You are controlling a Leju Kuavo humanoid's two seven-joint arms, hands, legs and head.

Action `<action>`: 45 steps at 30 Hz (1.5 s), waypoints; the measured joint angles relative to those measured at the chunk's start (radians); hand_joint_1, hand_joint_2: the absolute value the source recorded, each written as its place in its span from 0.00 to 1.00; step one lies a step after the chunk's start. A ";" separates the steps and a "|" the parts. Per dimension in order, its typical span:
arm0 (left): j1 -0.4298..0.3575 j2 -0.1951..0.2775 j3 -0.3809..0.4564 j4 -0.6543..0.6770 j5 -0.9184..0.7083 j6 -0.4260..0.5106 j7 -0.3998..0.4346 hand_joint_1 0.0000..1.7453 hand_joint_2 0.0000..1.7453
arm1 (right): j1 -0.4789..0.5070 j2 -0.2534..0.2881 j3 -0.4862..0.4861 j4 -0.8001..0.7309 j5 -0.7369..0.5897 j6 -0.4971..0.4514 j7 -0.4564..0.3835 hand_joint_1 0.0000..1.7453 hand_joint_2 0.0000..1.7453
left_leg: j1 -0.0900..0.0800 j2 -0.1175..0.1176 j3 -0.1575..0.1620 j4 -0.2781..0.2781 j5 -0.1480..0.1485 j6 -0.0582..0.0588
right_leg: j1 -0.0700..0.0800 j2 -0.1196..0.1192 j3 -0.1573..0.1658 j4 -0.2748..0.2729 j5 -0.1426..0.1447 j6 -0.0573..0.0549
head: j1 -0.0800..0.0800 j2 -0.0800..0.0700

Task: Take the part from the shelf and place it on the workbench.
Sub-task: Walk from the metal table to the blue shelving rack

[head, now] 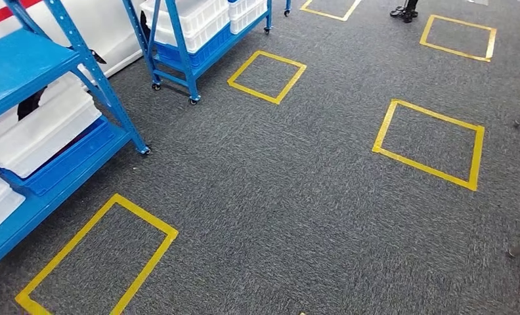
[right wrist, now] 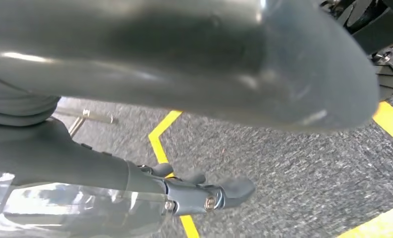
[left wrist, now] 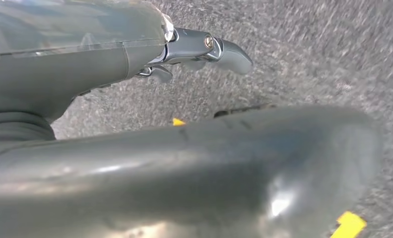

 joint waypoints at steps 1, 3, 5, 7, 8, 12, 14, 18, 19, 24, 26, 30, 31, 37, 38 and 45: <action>0.001 0.000 0.001 0.000 0.001 0.000 0.000 0.00 0.00 | -0.004 0.000 0.000 0.000 0.000 -0.001 0.000 0.00 0.00 | -0.001 -0.011 -0.001 -0.003 0.004 0.006 | -0.001 -0.010 0.003 -0.001 0.000 0.005 | 0.000 0.000; 0.003 0.000 0.004 0.000 0.006 -0.001 0.000 0.00 0.00 | -0.009 0.000 0.000 -0.001 0.000 -0.003 0.000 0.00 0.00 | 0.003 -0.031 0.005 -0.017 0.014 0.016 | -0.005 0.010 0.002 0.013 -0.015 0.016 | 0.000 0.000; -0.001 0.000 0.009 0.000 0.017 -0.002 0.000 0.00 0.00 | -0.008 0.000 0.000 -0.002 0.000 -0.003 0.000 0.00 0.00 | 0.008 -0.049 0.010 -0.027 0.024 0.025 | -0.010 0.064 -0.035 0.098 -0.068 0.024 | 0.000 0.000; -0.006 -0.001 0.017 0.000 0.029 -0.004 -0.001 0.00 0.00 | -0.005 -0.001 0.000 -0.002 0.000 -0.003 0.000 0.00 0.00 | 0.008 -0.070 0.007 -0.026 0.026 0.029 | -0.012 0.094 -0.097 0.223 -0.126 0.027 | 0.000 0.000; -0.007 -0.001 0.023 0.000 0.035 -0.005 -0.001 0.00 0.00 | -0.003 -0.001 0.000 -0.002 0.000 -0.003 0.000 0.00 0.00 | 0.008 -0.082 0.006 -0.025 0.026 0.029 | -0.013 0.097 -0.116 0.258 -0.131 0.029 | 0.000 0.000; -0.006 -0.002 0.039 0.000 0.047 -0.009 -0.003 0.00 0.00 | 0.002 -0.003 0.000 -0.001 0.000 -0.003 0.001 0.00 0.00 | 0.011 -0.131 0.007 -0.011 0.018 0.018 | -0.023 0.133 -0.051 0.096 -0.014 0.034 | 0.000 0.000; -0.009 -0.002 0.045 0.000 0.051 -0.010 -0.004 0.00 0.00 | 0.003 -0.004 0.001 0.000 0.000 -0.002 0.002 0.00 0.00 | 0.011 -0.149 -0.002 -0.001 0.014 0.005 | -0.025 0.163 -0.022 0.023 0.011 0.030 | 0.000 0.000; -0.008 -0.002 0.055 0.000 0.061 -0.013 -0.004 0.00 0.00 | 0.001 -0.004 0.001 0.000 0.001 -0.002 0.004 0.00 0.00 | 0.015 -0.154 -0.015 0.011 0.006 -0.019 | -0.019 0.138 -0.017 0.010 0.010 0.004 | 0.000 0.000; -0.009 -0.002 0.059 0.000 0.066 -0.015 -0.001 0.00 0.00 | 0.001 -0.004 0.001 0.000 0.001 -0.003 0.004 0.00 0.00 | 0.015 -0.132 -0.028 0.038 -0.012 -0.023 | -0.020 0.127 -0.015 0.007 0.011 -0.003 | 0.000 0.000; -0.009 -0.004 0.078 0.000 0.082 -0.021 0.031 0.00 0.00 | 0.006 -0.004 0.001 0.000 0.004 -0.005 0.004 0.00 0.00 | 0.019 -0.070 -0.149 0.289 -0.113 -0.031 | -0.010 0.068 -0.012 0.005 0.005 -0.018 | 0.000 0.000; -0.007 -0.004 0.084 0.000 0.089 -0.021 0.040 0.00 0.00 | 0.005 -0.004 0.001 0.000 0.007 -0.004 0.004 0.00 0.00 | 0.018 -0.060 -0.107 0.206 -0.056 -0.025 | -0.007 0.047 -0.005 0.005 0.000 -0.017 | 0.000 0.000; -0.013 -0.004 0.100 0.000 0.104 -0.020 0.048 0.00 0.00 | 0.004 0.000 0.002 0.000 0.013 -0.003 0.008 0.00 0.00 | -0.001 -0.005 -0.014 0.010 0.010 -0.003 | -0.003 0.011 0.006 0.006 -0.010 -0.003 | 0.000 0.000; -0.014 -0.004 0.103 0.000 0.107 -0.020 0.049 0.00 0.00 | 0.002 0.000 0.003 0.000 0.014 -0.003 0.009 0.00 0.00 | -0.004 -0.013 -0.015 0.007 0.011 0.001 | -0.002 0.002 0.008 0.005 -0.011 0.001 | 0.000 0.000; -0.020 -0.009 0.131 0.000 0.138 -0.014 0.068 0.00 0.00 | -0.001 0.002 0.006 -0.001 0.019 0.001 0.020 0.00 0.00 | 0.007 -0.066 -0.002 -0.020 0.033 0.028 | -0.012 0.092 -0.074 0.192 -0.118 0.023 | 0.000 0.000; -0.021 -0.010 0.136 0.000 0.143 -0.014 0.071 0.00 0.00 | 0.000 0.002 0.006 -0.001 0.020 0.002 0.022 0.00 0.00 | 0.008 -0.077 -0.002 -0.019 0.033 0.028 | -0.013 0.098 -0.105 0.247 -0.134 0.025 | 0.000 0.000; -0.023 -0.018 0.157 0.000 0.153 -0.016 0.081 0.00 0.00 | 0.000 0.002 0.007 -0.001 0.020 0.004 0.028 0.00 0.00 | 0.014 -0.153 -0.012 0.009 0.020 0.001 | -0.027 0.153 -0.027 0.026 0.014 0.032 | 0.000 0.000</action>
